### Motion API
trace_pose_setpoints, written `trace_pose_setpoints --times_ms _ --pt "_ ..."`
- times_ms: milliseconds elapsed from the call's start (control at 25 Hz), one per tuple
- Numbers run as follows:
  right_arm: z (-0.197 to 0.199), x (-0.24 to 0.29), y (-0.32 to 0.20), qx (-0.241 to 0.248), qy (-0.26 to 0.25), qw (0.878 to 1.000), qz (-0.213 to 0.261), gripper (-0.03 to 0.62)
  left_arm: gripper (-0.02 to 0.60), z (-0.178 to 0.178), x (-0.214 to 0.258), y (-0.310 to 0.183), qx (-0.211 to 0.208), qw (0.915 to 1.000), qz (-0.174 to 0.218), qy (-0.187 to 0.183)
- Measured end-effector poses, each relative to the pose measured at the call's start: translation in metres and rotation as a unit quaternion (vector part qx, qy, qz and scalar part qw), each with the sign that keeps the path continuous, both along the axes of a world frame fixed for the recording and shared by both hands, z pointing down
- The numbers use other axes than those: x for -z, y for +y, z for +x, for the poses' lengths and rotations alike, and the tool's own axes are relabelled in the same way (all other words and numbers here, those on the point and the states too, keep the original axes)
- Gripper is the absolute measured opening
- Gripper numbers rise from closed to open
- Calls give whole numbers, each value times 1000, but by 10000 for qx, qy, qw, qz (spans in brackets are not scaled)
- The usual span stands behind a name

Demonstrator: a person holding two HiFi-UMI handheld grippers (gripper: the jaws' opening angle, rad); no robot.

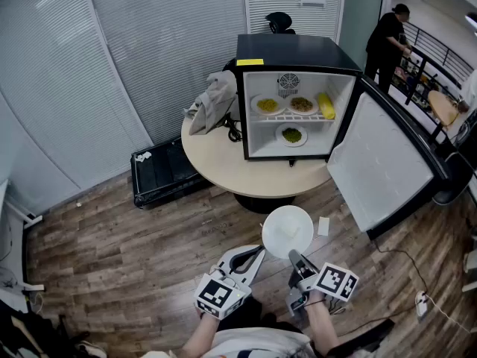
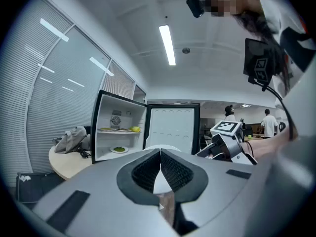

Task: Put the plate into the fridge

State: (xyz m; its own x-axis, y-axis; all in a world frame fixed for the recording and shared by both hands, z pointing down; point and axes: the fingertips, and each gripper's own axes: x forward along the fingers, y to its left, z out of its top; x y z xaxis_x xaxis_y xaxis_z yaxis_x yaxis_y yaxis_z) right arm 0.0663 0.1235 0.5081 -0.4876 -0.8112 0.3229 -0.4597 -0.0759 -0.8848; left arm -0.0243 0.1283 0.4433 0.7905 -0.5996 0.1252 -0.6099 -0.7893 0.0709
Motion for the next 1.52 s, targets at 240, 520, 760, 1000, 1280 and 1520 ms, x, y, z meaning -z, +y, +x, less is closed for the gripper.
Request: trace_pose_setpoints --times_ms 240,520,760,1000,1280,1520 --pt "14 2 31 156 87 9998 12 26 12 21 7 34 -31 10000 5 -3" --pt "16 5 53 246 61 9997 74 26 12 27 6 60 76 9999 2 -89" --pt "17 6 59 218 202 9995 109 26 12 23 7 70 132 9999 14 -66" --pt "12 2 63 228 250 9994 91 26 12 16 4 75 156 9998 -3 -130" --pt "6 -2 55 205 241 9995 31 26 12 10 0 65 122 9998 -57 -152" --pt "4 -3 33 113 261 9996 -37 26 12 5 -1 40 75 9998 -99 -145"
